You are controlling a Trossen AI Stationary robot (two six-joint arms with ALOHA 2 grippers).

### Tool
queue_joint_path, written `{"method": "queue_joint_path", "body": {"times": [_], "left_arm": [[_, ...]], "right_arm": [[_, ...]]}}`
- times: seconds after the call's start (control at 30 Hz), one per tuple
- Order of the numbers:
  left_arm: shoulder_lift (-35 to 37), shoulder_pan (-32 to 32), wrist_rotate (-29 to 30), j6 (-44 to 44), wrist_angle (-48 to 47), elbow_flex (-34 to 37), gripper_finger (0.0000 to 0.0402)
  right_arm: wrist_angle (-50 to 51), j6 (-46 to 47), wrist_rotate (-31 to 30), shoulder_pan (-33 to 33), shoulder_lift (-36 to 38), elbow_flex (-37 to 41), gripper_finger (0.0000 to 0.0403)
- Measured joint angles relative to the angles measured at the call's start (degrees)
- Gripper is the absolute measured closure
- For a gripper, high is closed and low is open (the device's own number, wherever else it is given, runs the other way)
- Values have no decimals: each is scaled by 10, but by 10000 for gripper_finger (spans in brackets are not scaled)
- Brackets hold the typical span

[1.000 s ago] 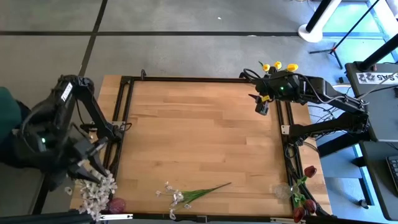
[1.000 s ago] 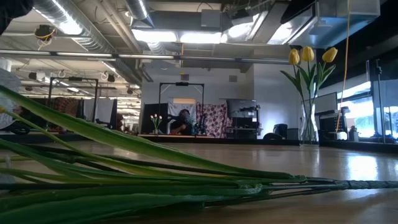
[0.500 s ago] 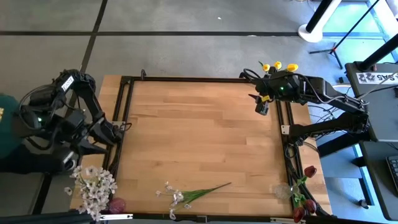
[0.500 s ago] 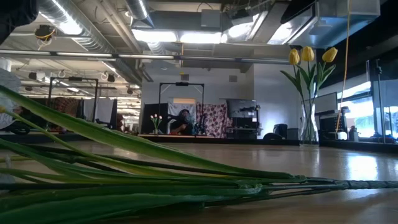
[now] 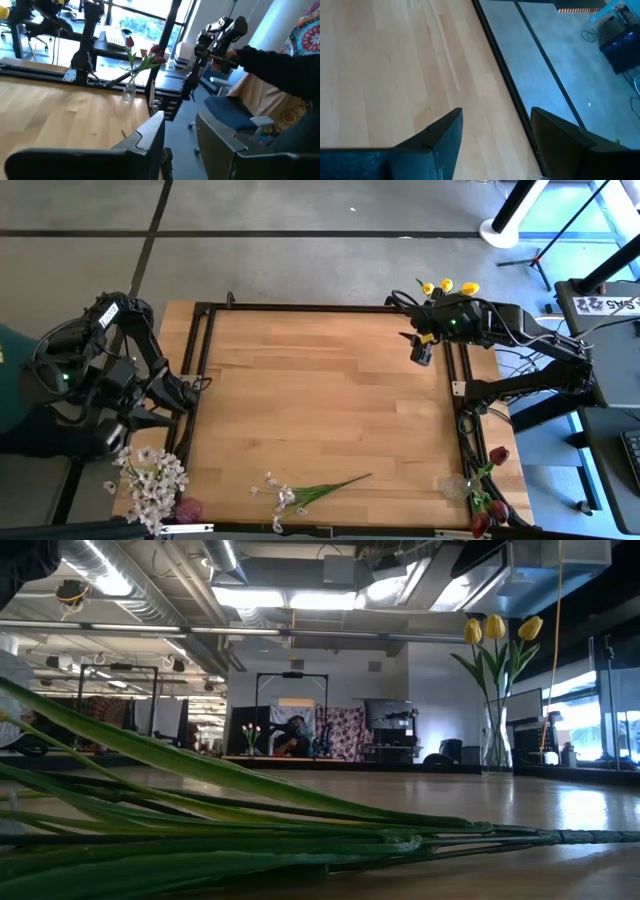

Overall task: Sort flowers into vase by color
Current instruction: Put the white flowers into the pink crystal vase

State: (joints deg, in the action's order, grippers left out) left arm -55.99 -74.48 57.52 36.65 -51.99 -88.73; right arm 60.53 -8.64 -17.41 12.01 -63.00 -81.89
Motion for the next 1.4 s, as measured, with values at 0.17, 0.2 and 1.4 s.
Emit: {"method": "queue_joint_path", "body": {"times": [0.17, 0.2, 1.4], "left_arm": [[0, 0, -2, -4, 0, 0, 294], [0, 0, -2, -13, 0, 0, 294], [1, 0, 2, -30, 1, 0, 294]], "right_arm": [[-7, 1, 0, 0, 0, 0, 168], [-7, 7, 0, 0, 0, 0, 168], [-9, 23, 5, 0, 0, 0, 168]]}}
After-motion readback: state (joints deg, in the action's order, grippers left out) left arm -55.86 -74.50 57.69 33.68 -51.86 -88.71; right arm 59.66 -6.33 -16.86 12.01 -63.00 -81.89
